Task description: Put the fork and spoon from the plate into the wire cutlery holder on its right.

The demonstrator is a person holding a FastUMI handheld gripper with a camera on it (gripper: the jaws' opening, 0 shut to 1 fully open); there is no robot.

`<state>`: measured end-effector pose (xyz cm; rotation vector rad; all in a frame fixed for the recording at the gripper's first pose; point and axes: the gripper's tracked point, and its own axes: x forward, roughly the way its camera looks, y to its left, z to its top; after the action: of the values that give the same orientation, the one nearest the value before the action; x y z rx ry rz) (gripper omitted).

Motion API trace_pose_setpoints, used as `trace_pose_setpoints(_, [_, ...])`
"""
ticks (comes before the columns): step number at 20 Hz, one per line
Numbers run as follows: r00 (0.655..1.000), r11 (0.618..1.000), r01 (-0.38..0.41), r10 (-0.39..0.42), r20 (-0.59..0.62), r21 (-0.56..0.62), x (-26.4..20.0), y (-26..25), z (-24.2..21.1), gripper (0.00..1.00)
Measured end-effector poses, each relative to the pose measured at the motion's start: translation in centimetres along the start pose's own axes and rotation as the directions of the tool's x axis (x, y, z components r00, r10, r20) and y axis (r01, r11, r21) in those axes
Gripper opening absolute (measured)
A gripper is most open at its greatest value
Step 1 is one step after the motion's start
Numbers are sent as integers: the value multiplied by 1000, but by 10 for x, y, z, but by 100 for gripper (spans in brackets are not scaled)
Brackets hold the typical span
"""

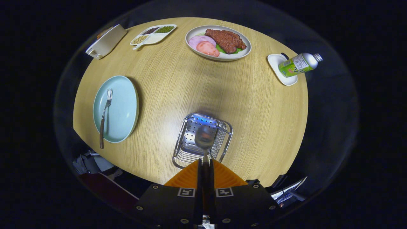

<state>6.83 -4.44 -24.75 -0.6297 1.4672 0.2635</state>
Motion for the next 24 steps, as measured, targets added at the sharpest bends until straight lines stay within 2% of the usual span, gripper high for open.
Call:
trace_pose_setpoints(3, [1000, 1000, -6, 6, 26, 14, 0, 4, 4, 9])
trace_pose_setpoints(5, [998, 999, -5, 2, 70, 43, -5, 2, 12, 13])
trace_pose_setpoints(7, [994, 998, 1, -9, 112, 65, -14, -1, 17, 31])
trace_pose_setpoints(12, [965, 992, -23, -10, 262, 122, -48, 14, 34, 96])
trace_pose_setpoints(13, [957, 992, -28, -9, 290, 125, -54, 21, 37, 99])
trace_pose_setpoints(19, [902, 995, -63, 23, 430, 78, -85, 87, 51, 99])
trace_pose_setpoints(24, [880, 995, -97, 80, 468, 11, -71, 165, 61, 99])
